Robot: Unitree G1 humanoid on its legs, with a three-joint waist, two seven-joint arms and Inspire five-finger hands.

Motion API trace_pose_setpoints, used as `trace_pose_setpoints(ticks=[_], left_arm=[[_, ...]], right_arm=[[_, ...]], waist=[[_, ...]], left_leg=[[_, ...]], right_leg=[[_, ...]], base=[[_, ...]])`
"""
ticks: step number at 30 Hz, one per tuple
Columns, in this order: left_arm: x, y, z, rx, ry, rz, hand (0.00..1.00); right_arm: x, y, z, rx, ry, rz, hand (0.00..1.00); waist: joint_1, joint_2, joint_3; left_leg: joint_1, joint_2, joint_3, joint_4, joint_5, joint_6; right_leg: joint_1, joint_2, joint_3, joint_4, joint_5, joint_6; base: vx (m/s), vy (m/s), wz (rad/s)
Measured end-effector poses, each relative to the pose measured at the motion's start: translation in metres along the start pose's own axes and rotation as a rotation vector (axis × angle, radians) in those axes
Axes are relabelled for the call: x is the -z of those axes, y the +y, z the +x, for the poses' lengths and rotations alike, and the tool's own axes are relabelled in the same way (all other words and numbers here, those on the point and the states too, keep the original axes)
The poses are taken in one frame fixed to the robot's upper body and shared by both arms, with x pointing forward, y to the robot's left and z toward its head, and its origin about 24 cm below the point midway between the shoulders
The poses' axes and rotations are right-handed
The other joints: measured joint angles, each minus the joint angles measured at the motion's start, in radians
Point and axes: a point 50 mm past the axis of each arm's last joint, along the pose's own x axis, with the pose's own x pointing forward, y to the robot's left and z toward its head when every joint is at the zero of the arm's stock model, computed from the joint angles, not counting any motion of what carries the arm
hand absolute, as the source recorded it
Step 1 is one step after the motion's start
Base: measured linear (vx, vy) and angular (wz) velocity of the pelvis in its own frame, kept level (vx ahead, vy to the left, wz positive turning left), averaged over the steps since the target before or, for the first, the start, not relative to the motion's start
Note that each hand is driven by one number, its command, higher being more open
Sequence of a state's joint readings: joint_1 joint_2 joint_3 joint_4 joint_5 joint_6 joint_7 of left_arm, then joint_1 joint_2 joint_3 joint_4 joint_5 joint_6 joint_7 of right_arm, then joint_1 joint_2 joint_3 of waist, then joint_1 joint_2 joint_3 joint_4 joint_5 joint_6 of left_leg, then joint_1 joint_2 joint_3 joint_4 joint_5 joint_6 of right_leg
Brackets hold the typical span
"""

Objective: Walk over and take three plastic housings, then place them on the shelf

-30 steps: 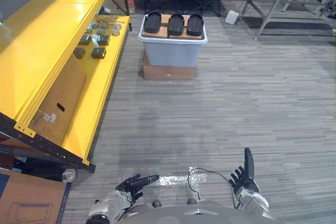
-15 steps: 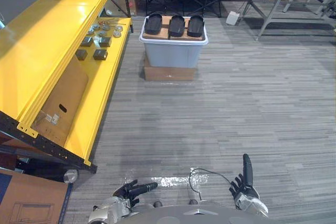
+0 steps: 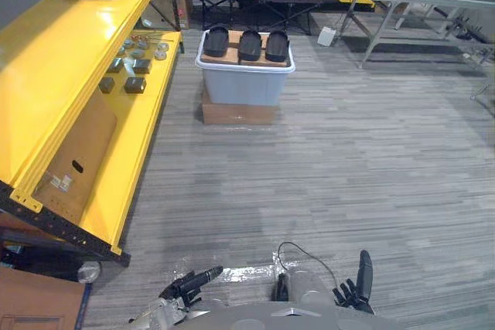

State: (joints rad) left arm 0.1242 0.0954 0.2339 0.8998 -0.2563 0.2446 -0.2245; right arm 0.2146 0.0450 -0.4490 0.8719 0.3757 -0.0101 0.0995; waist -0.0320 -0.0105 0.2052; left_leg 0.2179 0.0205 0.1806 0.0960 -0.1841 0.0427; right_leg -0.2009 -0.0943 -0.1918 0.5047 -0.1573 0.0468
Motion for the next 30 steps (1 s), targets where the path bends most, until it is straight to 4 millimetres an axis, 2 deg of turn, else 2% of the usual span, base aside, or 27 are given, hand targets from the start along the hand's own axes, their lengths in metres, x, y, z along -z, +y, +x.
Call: trace_pose_setpoints(ticks=[2, 6, 7, 8, 9, 10, 11, 12, 13, 14, 16, 18, 19, 20, 21, 22, 23, 24, 25, 26, 28, 29, 30], left_arm=[[-0.003, 0.000, 0.000, -0.006, -0.007, 0.026, 1.00], [-0.007, -0.002, 0.000, -0.010, -0.025, 0.043, 1.00], [-0.008, -0.003, -0.001, -0.011, -0.030, 0.046, 1.00], [-0.006, -0.005, 0.000, -0.009, -0.026, 0.043, 1.00], [-0.003, -0.010, 0.001, -0.004, -0.022, 0.029, 1.00], [-0.005, -0.007, 0.000, -0.017, -0.036, 0.004, 1.00], [-0.008, -0.008, 0.000, -0.011, -0.056, -0.032, 1.00], [-0.012, -0.008, -0.001, -0.010, -0.089, -0.103, 1.00], [-0.012, -0.006, -0.002, -0.018, -0.102, -0.143, 1.00], [-0.013, -0.005, -0.003, -0.018, -0.112, -0.175, 1.00], [-0.014, -0.010, -0.002, 0.000, -0.120, -0.179, 1.00], [-0.014, -0.011, -0.001, 0.001, -0.135, -0.218, 1.00], [-0.012, -0.012, -0.001, 0.000, -0.135, -0.233, 1.00], [-0.012, -0.012, -0.001, -0.005, -0.145, -0.260, 1.00], [-0.009, -0.010, -0.002, -0.013, -0.136, -0.255, 1.00], [-0.007, -0.010, -0.003, -0.014, -0.133, -0.260, 1.00], [-0.002, -0.007, -0.003, -0.024, -0.116, -0.264, 1.00], [0.002, 0.000, -0.005, -0.045, -0.107, -0.268, 1.00], [0.002, 0.004, -0.006, -0.055, -0.109, -0.263, 1.00], [0.000, 0.005, -0.006, -0.060, -0.121, -0.252, 1.00], [-0.003, 0.005, -0.006, -0.060, -0.124, -0.244, 1.00], [-0.004, 0.004, -0.005, -0.063, -0.119, -0.228, 1.00], [-0.008, 0.006, -0.005, -0.064, -0.106, -0.182, 1.00]], right_arm=[[0.001, -0.002, -0.002, 0.001, -0.003, -0.022, 1.00], [0.008, -0.004, -0.005, 0.010, 0.009, -0.013, 1.00], [0.008, -0.004, -0.005, 0.013, 0.011, -0.012, 1.00], [0.006, -0.006, -0.005, 0.020, 0.005, -0.001, 1.00], [0.001, -0.011, -0.006, 0.038, -0.015, 0.005, 1.00], [-0.002, -0.011, -0.005, 0.040, -0.022, -0.002, 1.00], [-0.004, -0.010, -0.004, 0.035, -0.027, -0.007, 1.00], [-0.006, -0.009, -0.004, 0.032, -0.033, -0.016, 1.00], [-0.009, -0.010, -0.003, 0.037, -0.037, -0.029, 1.00], [-0.011, -0.010, -0.001, 0.037, -0.035, -0.048, 1.00], [-0.016, -0.006, 0.005, 0.032, -0.030, -0.079, 1.00], [-0.025, 0.007, 0.010, 0.001, -0.054, -0.090, 1.00], [-0.026, 0.011, 0.011, -0.008, -0.059, -0.089, 1.00], [-0.028, 0.017, 0.012, -0.023, -0.073, -0.085, 1.00], [-0.028, 0.020, 0.011, -0.033, -0.078, -0.085, 1.00], [-0.028, 0.020, 0.011, -0.038, -0.081, -0.091, 1.00], [-0.028, 0.017, 0.009, -0.039, -0.089, -0.104, 1.00], [-0.023, 0.020, 0.008, -0.047, -0.072, -0.108, 1.00], [-0.023, 0.023, 0.008, -0.060, -0.071, -0.116, 1.00], [-0.021, 0.023, 0.008, -0.063, -0.070, -0.121, 1.00], [-0.020, 0.023, 0.007, -0.061, -0.067, -0.119, 1.00], [-0.019, 0.023, 0.007, -0.061, -0.062, -0.117, 1.00], [-0.014, 0.024, 0.006, -0.065, -0.048, -0.114, 1.00]], waist=[[0.001, -0.002, 0.002], [0.002, -0.020, 0.002], [0.003, -0.021, 0.001], [0.000, -0.003, -0.005], [0.000, 0.022, -0.024], [-0.001, 0.037, -0.023], [0.000, 0.037, -0.022], [0.003, 0.048, -0.013], [0.002, 0.056, -0.006], [0.004, 0.062, -0.001], [0.009, 0.059, 0.003], [0.037, 0.056, 0.011], [0.042, 0.051, 0.016], [0.052, 0.042, 0.042], [0.066, 0.028, 0.061], [0.068, 0.031, 0.066], [0.072, 0.053, 0.074], [0.078, 0.038, 0.081], [0.080, 0.019, 0.079], [0.085, 0.006, 0.084], [0.099, 0.002, 0.084], [0.100, -0.002, 0.082], [0.094, -0.017, 0.075]], left_leg=[[-0.002, 0.011, 0.001, 0.043, -0.037, -0.022], [0.023, 0.010, -0.014, 0.114, -0.139, -0.078], [0.033, 0.017, -0.020, 0.130, -0.172, -0.091], [0.037, 0.045, -0.027, 0.148, -0.206, -0.117], [0.032, 0.097, -0.021, 0.190, -0.226, -0.134], [-0.024, 0.136, -0.008, 0.343, -0.221, -0.140], [-0.066, 0.154, -0.007, 0.444, -0.196, -0.137], [-0.150, 0.205, -0.012, 0.656, -0.150, -0.140], [-0.195, 0.231, -0.013, 0.781, -0.151, -0.137], [-0.227, 0.234, -0.027, 0.849, -0.153, -0.137], [-0.292, 0.188, -0.036, 0.841, -0.161, -0.138], [-0.373, 0.121, -0.007, 0.664, -0.173, -0.116], [-0.394, 0.105, 0.001, 0.613, -0.169, -0.113], [-0.427, 0.076, 0.007, 0.513, -0.140, -0.106], [-0.453, 0.054, 0.004, 0.395, -0.062, -0.094], [-0.467, 0.053, 0.001, 0.337, -0.013, -0.088], [-0.484, 0.065, -0.004, 0.261, 0.133, -0.061], [-0.477, 0.052, 0.005, 0.299, 0.186, 0.005], [-0.474, 0.034, 0.011, 0.304, 0.157, -0.002], [-0.485, 0.017, 0.022, 0.336, 0.106, 0.014], [-0.487, -0.005, 0.032, 0.392, 0.030, 0.031], [-0.472, -0.024, 0.036, 0.401, 0.003, 0.047], [-0.429, -0.073, 0.030, 0.379, -0.023, 0.063]], right_leg=[[-0.015, -0.003, -0.017, -0.084, 0.011, 0.010], [-0.021, -0.048, -0.060, -0.074, 0.006, -0.001], [-0.015, -0.055, -0.072, -0.060, 0.013, -0.016], [-0.011, -0.047, -0.100, -0.029, 0.021, -0.035], [0.001, -0.011, -0.128, -0.018, -0.021, -0.081], [0.018, 0.011, -0.137, -0.018, -0.054, -0.096], [0.030, 0.018, -0.138, -0.021, -0.064, -0.106], [0.089, 0.048, -0.138, -0.059, -0.067, -0.117], [0.149, 0.077, -0.138, -0.105, -0.066, -0.126], [0.210, 0.093, -0.130, -0.145, -0.066, -0.132], [0.285, 0.098, -0.105, -0.203, -0.060, -0.137], [0.358, 0.093, -0.036, -0.259, -0.057, -0.134], [0.371, 0.087, -0.025, -0.267, -0.058, -0.133], [0.410, 0.073, -0.015, -0.281, -0.059, -0.131], [0.445, 0.057, -0.007, -0.287, -0.079, -0.097], [0.462, 0.056, -0.002, -0.292, -0.090, -0.077], [0.495, 0.072, 0.006, -0.296, -0.127, -0.036], [0.525, 0.054, 0.028, -0.279, -0.163, -0.013], [0.525, 0.031, 0.030, -0.271, -0.165, -0.010], [0.510, 0.009, 0.045, -0.226, -0.165, -0.009], [0.480, -0.023, 0.071, -0.121, -0.156, 0.005], [0.455, -0.044, 0.087, -0.038, -0.144, 0.026], [0.379, -0.085, 0.122, 0.168, -0.072, 0.095]], base=[[0.28, -0.054, -0.02], [0.36, -0.179, 0.11], [0.45, -0.283, 0.19], [0.39, -0.246, 0.27], [0.60, -0.366, 0.27], [0.50, -0.308, 0.17], [0.60, -0.368, 0.08], [0.39, -0.239, -0.01], [0.50, -0.243, -0.10], [0.48, -0.170, -0.30], [0.43, -0.109, -0.54], [0.44, 0.000, -0.88], [0.58, 0.099, -0.67], [0.55, 0.133, -0.54], [0.53, 0.148, -0.48], [0.42, 0.178, -0.35], [0.44, 0.221, -0.22], [0.43, 0.231, -0.10], [0.44, 0.235, -0.02], [0.44, 0.244, 0.05], [0.44, 0.268, 0.04], [0.45, 0.289, 0.22], [0.45, 0.283, 0.32]])
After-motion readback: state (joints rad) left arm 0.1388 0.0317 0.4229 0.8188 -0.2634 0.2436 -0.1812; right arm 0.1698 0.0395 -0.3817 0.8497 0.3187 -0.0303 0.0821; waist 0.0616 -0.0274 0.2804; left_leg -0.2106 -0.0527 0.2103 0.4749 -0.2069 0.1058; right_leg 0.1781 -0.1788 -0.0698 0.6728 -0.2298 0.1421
